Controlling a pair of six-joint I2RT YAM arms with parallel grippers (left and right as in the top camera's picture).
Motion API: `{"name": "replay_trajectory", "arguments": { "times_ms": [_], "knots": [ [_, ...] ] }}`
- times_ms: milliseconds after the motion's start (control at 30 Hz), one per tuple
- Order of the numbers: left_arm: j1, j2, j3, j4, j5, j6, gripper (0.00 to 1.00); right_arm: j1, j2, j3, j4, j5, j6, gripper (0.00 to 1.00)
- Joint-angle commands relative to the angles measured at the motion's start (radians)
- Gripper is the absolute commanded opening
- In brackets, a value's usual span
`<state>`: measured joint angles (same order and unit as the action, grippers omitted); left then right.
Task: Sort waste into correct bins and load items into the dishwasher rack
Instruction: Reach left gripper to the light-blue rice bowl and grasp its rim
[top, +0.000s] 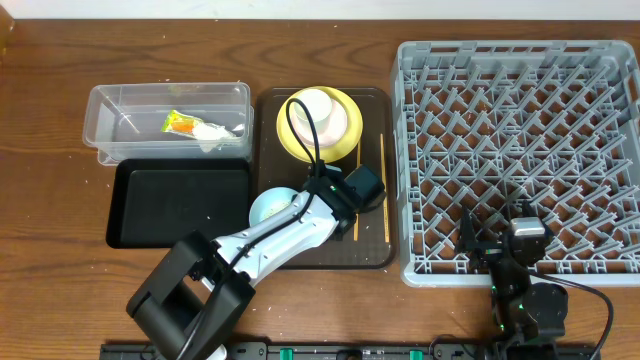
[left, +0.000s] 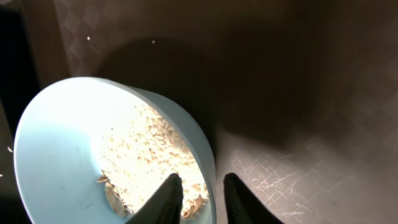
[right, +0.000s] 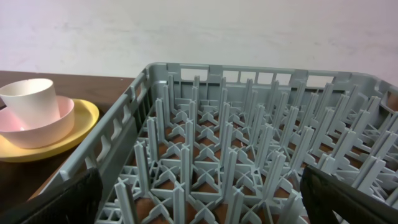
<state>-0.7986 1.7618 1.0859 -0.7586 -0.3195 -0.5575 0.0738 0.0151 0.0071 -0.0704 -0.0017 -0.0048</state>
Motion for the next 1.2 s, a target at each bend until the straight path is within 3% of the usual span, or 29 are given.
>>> {"name": "replay_trajectory", "arguments": {
  "times_ms": [0,600,1033,1167],
  "knots": [
    [0.006,0.010,-0.003,-0.003,-0.002,-0.025,0.27,-0.014,-0.002,-0.002,-0.004,-0.003,0.003,0.99],
    [0.006,0.034,-0.003,0.008,-0.002,-0.028,0.27,-0.014,-0.002,-0.002,-0.004,-0.003,0.003,0.99],
    [0.006,0.033,-0.003,-0.001,-0.002,-0.026,0.06,-0.014,-0.002,-0.002,-0.004,-0.003,0.003,0.99],
    [0.006,0.013,0.011,-0.043,-0.002,-0.020,0.06,-0.014,-0.002,-0.002,-0.004,-0.003,0.003,0.99]
  ]
}}
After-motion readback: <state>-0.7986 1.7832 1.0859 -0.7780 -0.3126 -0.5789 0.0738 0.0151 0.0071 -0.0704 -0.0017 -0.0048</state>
